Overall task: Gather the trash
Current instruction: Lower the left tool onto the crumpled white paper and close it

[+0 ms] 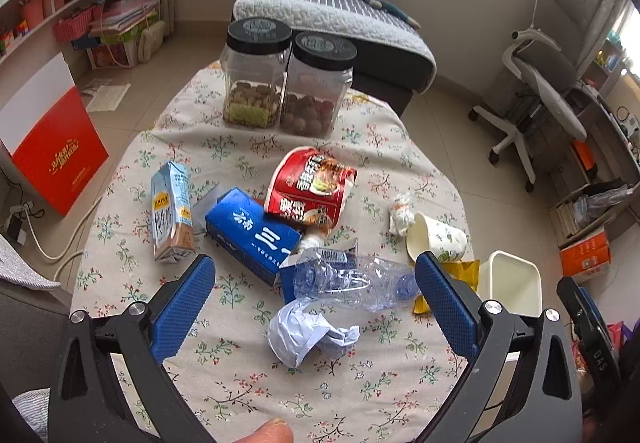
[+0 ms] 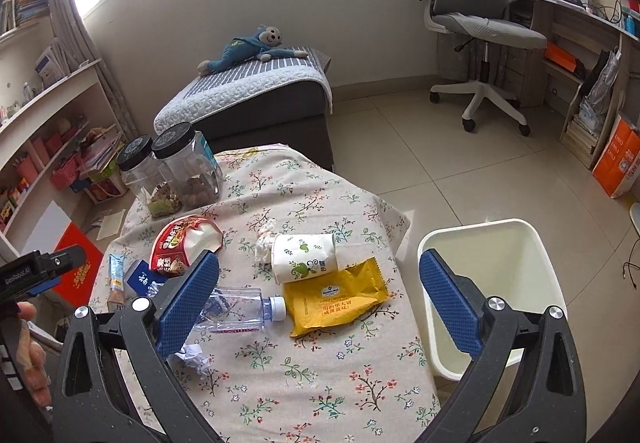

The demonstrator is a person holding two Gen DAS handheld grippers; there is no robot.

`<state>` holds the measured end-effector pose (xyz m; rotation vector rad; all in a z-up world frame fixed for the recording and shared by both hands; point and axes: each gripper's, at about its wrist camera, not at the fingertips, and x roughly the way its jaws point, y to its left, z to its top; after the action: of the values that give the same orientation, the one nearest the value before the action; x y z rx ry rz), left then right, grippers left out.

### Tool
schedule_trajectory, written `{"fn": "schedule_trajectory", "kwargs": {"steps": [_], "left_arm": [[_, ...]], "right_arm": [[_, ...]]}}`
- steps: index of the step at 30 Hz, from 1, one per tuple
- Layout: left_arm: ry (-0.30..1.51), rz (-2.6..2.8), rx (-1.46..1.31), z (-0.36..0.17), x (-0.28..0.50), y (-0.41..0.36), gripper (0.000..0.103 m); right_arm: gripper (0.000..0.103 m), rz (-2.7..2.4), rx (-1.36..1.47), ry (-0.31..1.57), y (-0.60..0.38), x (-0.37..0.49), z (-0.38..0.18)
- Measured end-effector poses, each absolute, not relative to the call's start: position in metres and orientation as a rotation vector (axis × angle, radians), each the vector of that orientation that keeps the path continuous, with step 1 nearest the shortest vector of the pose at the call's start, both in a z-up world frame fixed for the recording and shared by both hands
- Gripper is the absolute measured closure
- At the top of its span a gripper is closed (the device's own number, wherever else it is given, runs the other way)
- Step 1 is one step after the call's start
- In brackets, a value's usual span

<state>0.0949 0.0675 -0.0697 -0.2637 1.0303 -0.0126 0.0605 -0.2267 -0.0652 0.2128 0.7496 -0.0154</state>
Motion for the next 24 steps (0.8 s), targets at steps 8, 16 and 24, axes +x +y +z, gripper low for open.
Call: {"fn": "schedule_trajectory", "kwargs": {"steps": [8, 16, 24], "left_arm": [[1.357, -0.157, -0.025, -0.167, 0.08, 0.025, 0.006], [1.326, -0.178, 0.152, -0.193, 0.077, 0.012, 0.014], [1.317, -0.227, 0.092, -0.193, 0.081, 0.03, 0.072]], "right_arm": [[0.007, -0.031, 0.125, 0.803, -0.218, 0.067, -0.075], [0.007, 0.157, -0.007, 0.871, -0.181, 0.083, -0.106], [0.007, 0.246, -0.04, 0.968, -0.17, 0.097, -0.134]]}}
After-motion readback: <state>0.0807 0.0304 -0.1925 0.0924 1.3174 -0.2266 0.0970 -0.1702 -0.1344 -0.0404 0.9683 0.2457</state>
